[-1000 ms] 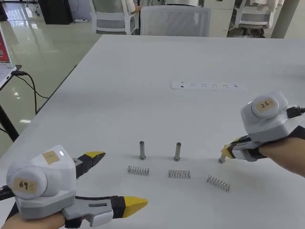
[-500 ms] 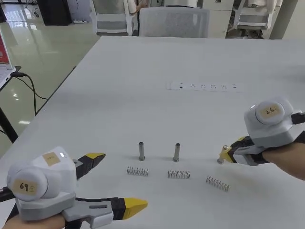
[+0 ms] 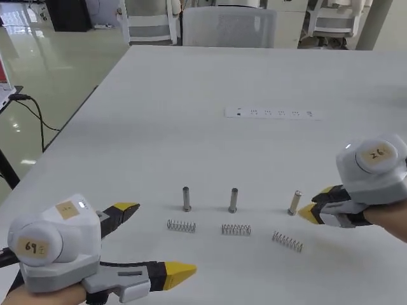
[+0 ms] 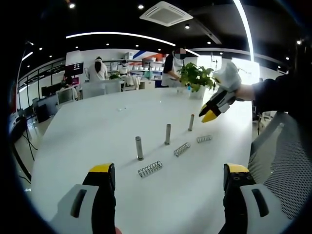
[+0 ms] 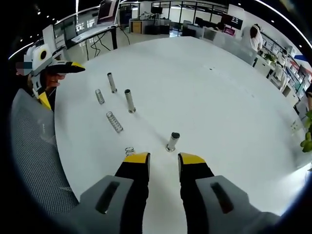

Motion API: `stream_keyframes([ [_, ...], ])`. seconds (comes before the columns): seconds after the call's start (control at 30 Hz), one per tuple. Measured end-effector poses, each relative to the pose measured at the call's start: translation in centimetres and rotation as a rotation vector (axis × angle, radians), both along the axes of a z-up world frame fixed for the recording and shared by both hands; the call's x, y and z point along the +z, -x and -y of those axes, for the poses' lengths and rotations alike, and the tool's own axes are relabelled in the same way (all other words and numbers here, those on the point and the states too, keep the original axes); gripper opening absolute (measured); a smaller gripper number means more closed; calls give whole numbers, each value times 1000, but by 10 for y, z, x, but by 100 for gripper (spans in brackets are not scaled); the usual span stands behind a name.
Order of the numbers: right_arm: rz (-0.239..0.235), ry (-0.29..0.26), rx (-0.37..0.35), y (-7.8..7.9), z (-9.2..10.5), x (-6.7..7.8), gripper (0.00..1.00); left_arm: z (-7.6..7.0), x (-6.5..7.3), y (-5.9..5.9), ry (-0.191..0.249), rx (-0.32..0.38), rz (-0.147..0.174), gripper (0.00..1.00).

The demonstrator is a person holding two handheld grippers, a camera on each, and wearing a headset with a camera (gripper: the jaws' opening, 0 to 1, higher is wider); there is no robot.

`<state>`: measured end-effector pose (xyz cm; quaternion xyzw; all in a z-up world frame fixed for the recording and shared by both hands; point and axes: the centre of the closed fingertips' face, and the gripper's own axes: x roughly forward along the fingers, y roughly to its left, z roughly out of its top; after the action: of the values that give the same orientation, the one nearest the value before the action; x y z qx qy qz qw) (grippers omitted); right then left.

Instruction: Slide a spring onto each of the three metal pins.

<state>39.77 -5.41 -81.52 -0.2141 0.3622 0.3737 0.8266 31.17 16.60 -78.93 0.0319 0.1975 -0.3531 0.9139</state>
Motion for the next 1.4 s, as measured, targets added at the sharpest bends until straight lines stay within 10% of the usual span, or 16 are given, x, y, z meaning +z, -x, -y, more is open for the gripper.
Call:
stream_keyframes([
  [0.57,-102,60,168,40,-13,-26,22,1,0,1,0,-1,-3,91],
  [1.4,-143,146,239,45,-15,-49,17,2,-3,-1,4,-2,-12,90],
])
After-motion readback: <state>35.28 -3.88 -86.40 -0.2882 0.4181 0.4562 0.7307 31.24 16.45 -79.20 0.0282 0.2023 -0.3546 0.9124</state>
